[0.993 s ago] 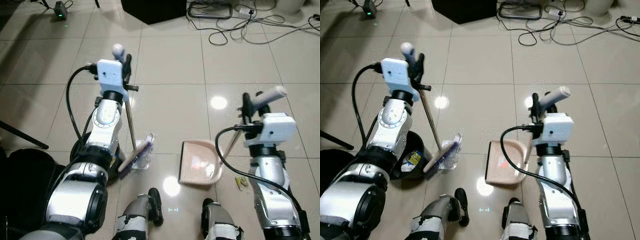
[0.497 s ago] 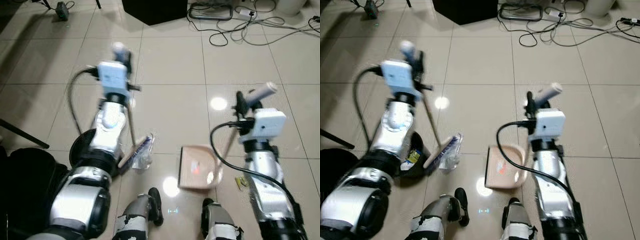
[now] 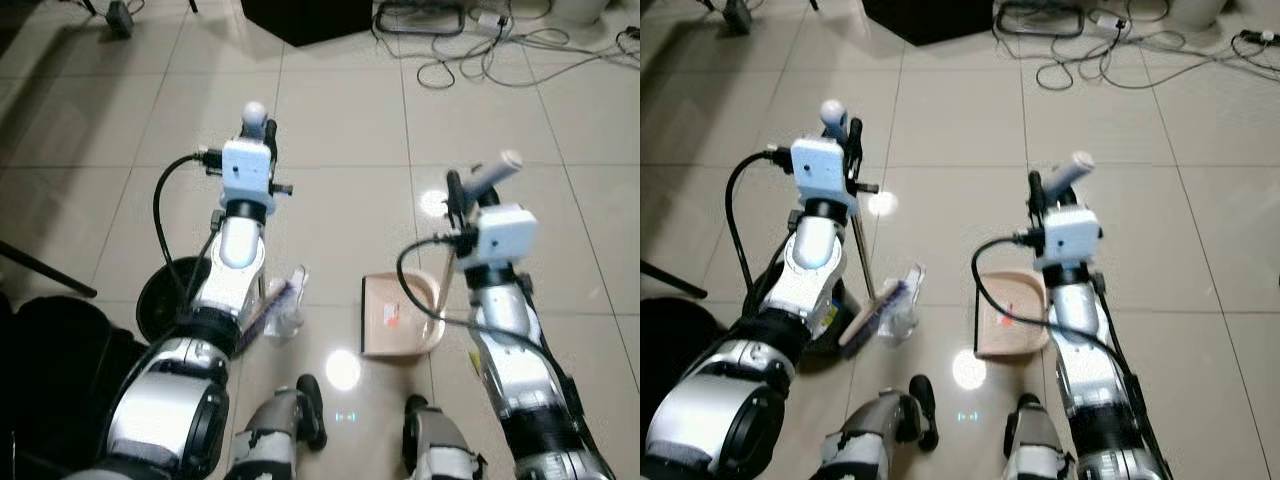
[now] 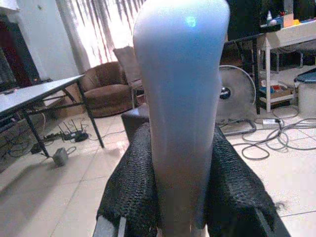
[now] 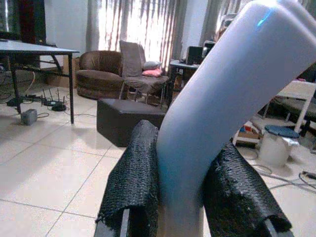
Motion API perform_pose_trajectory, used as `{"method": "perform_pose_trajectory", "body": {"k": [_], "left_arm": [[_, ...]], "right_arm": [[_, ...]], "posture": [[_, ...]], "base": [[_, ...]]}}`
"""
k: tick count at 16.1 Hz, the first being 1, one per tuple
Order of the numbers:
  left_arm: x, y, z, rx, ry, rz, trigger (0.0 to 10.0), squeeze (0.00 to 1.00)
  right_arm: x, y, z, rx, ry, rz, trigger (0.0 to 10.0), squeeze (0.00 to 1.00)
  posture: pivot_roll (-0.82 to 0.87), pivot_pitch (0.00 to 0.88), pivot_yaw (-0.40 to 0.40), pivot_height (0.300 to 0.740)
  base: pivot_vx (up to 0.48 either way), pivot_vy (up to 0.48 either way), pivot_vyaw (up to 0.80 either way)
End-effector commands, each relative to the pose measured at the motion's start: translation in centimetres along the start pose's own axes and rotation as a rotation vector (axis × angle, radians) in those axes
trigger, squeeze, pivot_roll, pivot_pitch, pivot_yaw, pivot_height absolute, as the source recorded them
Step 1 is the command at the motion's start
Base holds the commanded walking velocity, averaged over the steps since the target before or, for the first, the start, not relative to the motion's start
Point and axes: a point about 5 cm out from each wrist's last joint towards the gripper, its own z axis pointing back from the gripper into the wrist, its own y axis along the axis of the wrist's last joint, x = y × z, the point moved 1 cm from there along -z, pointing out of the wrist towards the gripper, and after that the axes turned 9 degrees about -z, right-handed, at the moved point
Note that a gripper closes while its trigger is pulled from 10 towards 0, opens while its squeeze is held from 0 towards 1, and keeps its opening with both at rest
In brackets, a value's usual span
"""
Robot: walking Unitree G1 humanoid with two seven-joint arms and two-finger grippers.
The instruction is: Sweep floor
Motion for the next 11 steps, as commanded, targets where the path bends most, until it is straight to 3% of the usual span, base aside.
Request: {"method": "perform_pose_trajectory", "body": {"k": [1,3,7,11], "left_arm": [[0.0,-0.1,0.6,0.021,0.003,-0.009,10.0,0.00],[0.4,-0.3,0.8,0.007,0.003,0.020,10.0,0.00],[0.7,-0.3,0.2,-0.012,0.014,-0.007,10.0,0.00],[1.1,-0.3,-0.5,-0.061,0.031,0.009,10.0,0.00]], "right_arm": [[-0.2,0.4,-0.1,0.052,0.021,0.017,10.0,0.00],[-0.4,0.2,-0.2,0.055,0.030,0.015,10.0,0.00],[-1.1,-0.5,-0.7,0.058,0.059,-0.003,10.0,0.00],[-3.5,-1.7,0.4,0.016,0.105,-0.042,10.0,0.00]], "posture": [[0.04,0.329,0.135,0.740],[0.03,0.343,0.148,0.740],[0.04,0.381,0.172,0.740],[0.04,0.398,0.181,0.740]], "base": [[0.000,0.000,0.00],[0.000,0.000,0.00],[0.000,0.000,0.00],[0.000,0.000,0.00]]}}
